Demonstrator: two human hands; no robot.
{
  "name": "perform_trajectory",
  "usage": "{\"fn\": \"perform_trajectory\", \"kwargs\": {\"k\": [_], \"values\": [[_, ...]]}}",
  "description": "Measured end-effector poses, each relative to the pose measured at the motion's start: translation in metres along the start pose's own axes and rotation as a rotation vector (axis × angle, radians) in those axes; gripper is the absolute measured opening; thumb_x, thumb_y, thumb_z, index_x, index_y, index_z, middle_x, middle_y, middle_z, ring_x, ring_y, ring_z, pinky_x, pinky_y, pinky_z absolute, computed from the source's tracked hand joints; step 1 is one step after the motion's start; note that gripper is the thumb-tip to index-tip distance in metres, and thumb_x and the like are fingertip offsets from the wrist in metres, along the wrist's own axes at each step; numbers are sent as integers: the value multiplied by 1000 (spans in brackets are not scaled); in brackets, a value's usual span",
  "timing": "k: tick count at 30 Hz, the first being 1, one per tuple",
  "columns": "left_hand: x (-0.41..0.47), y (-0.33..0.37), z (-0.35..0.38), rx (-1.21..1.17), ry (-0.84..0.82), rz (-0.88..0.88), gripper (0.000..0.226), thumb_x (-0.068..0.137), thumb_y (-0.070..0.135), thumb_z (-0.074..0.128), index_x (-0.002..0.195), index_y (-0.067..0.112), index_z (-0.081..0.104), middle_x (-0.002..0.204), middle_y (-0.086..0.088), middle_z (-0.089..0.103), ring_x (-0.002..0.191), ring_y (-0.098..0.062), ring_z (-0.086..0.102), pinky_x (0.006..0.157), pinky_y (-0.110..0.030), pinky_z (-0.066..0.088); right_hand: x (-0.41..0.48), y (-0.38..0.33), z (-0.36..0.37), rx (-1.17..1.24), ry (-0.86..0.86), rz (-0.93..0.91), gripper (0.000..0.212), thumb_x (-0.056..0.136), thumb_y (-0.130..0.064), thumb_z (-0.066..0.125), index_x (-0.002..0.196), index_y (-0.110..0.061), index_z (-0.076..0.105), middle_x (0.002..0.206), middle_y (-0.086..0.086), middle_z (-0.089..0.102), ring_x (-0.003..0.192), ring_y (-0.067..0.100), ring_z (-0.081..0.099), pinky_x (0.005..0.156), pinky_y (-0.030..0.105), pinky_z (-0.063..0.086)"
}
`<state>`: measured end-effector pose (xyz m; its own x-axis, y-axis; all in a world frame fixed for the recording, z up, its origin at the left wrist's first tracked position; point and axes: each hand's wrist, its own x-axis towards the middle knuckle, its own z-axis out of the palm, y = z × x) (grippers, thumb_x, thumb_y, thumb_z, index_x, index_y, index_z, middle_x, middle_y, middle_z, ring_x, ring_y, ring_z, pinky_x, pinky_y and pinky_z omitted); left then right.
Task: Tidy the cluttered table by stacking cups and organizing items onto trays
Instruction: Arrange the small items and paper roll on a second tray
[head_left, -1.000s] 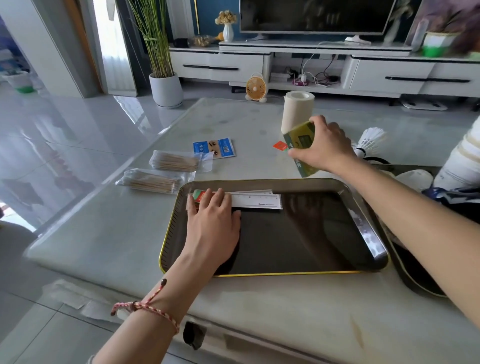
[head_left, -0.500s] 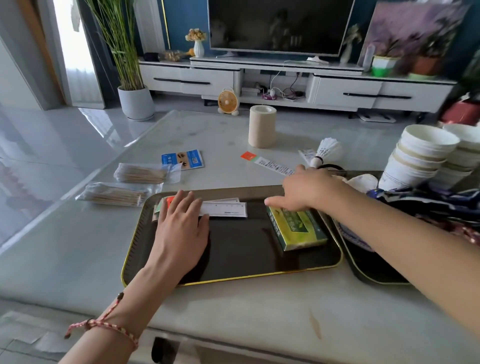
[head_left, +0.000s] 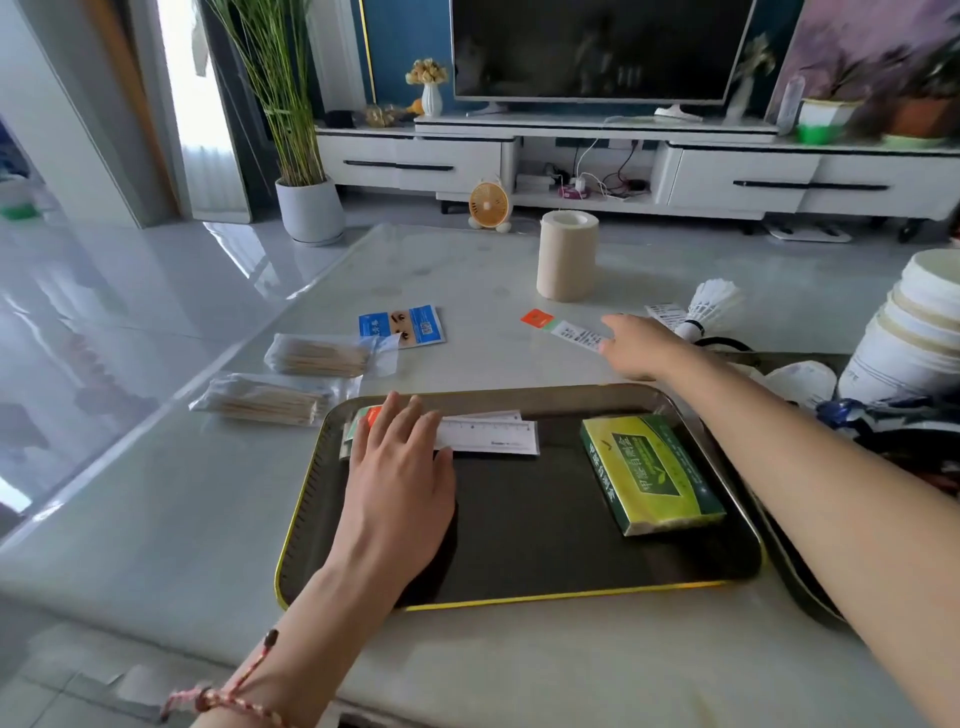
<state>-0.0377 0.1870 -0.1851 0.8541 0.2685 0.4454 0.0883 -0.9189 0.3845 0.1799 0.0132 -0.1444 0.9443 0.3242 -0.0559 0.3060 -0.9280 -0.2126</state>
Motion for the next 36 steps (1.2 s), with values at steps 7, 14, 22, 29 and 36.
{"fn": "perform_trajectory", "kwargs": {"k": [7,14,22,29,36], "values": [[2,-1,1,-5,-15,-24,40,94,21,44,133,14,49,147,-3,37,143,-18,14,114,-27,-3,22,-10,3,55,57,76,31,84,-14,60,115,-10,62,120,12,60,108,32,55,95,38,45],[0,-1,5,21,-33,-29,39,93,22,45,132,18,50,146,-3,38,143,-19,13,115,-30,-3,22,-7,-5,161,-93,8,36,75,-19,77,107,-7,68,112,10,66,99,23,59,82,26,43],[1,-2,5,30,-42,-57,37,92,19,47,129,15,52,144,-5,41,142,-21,17,114,-30,-2,11,-24,-4,110,-54,-102,29,84,-16,67,110,-5,59,116,13,61,92,23,56,80,32,48],[6,3,-19,-60,233,-194,42,80,-8,50,120,4,55,129,-13,55,134,-29,36,116,-45,-1,-47,-102,-19,290,336,-629,16,85,-5,58,81,-14,45,85,6,54,74,19,49,57,20,37],[5,-14,-36,-250,331,-328,49,80,-14,45,127,0,48,127,-20,52,121,-34,43,102,-33,29,-97,-121,18,-222,193,-858,33,83,0,50,112,-13,47,106,8,49,82,28,59,62,34,44]]}}
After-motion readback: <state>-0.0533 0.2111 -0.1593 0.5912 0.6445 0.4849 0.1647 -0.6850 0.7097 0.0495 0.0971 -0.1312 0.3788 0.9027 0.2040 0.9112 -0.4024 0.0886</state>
